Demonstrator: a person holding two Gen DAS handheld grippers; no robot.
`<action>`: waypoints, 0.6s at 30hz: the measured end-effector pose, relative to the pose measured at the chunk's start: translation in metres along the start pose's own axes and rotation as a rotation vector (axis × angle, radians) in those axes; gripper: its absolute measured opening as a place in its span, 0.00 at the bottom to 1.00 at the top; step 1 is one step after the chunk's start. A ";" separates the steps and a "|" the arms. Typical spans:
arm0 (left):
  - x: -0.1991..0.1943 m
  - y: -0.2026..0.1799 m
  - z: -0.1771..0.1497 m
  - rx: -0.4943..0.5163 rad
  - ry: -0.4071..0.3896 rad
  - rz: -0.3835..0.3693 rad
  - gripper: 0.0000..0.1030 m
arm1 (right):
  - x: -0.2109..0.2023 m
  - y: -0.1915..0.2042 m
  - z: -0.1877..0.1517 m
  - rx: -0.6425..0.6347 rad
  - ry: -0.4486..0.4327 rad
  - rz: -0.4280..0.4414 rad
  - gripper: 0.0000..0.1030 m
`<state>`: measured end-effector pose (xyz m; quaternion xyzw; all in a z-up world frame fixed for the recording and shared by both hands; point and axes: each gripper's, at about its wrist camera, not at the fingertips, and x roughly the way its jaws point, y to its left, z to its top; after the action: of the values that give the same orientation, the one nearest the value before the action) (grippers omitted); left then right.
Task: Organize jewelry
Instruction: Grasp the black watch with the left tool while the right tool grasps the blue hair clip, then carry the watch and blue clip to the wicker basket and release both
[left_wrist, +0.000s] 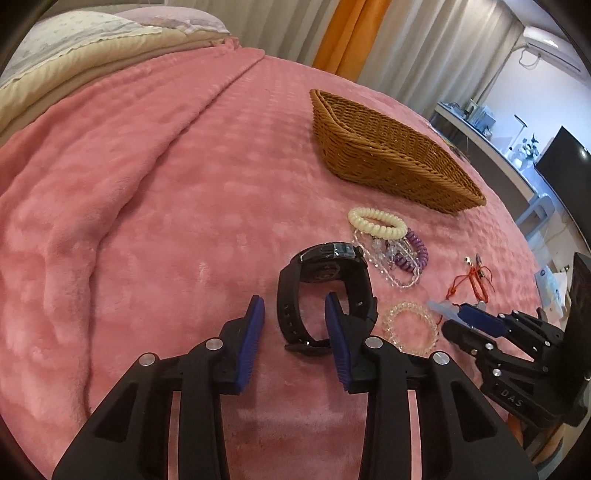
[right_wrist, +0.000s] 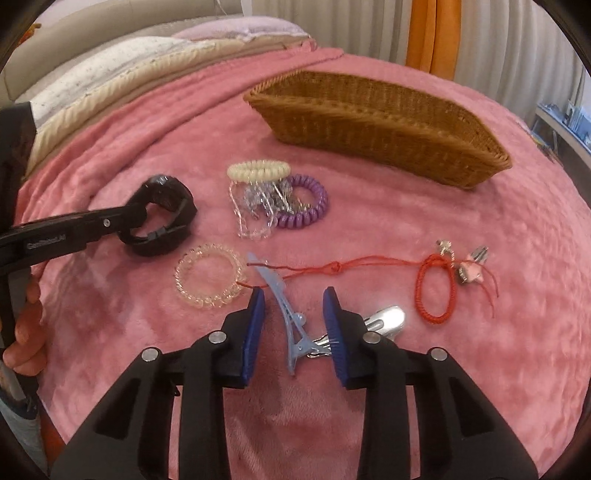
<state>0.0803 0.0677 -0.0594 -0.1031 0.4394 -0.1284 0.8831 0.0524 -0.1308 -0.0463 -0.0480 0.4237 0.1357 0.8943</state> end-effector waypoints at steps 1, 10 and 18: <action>0.001 0.000 0.000 -0.001 0.003 0.000 0.32 | 0.000 0.001 -0.001 -0.004 0.001 -0.006 0.24; 0.000 0.001 -0.002 -0.002 0.005 0.010 0.16 | -0.012 0.020 -0.012 0.022 0.042 0.020 0.11; 0.008 0.004 0.002 -0.025 0.024 0.002 0.19 | -0.005 0.022 -0.010 0.020 0.048 0.007 0.11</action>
<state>0.0869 0.0688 -0.0659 -0.1121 0.4518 -0.1234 0.8764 0.0354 -0.1133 -0.0483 -0.0410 0.4465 0.1333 0.8839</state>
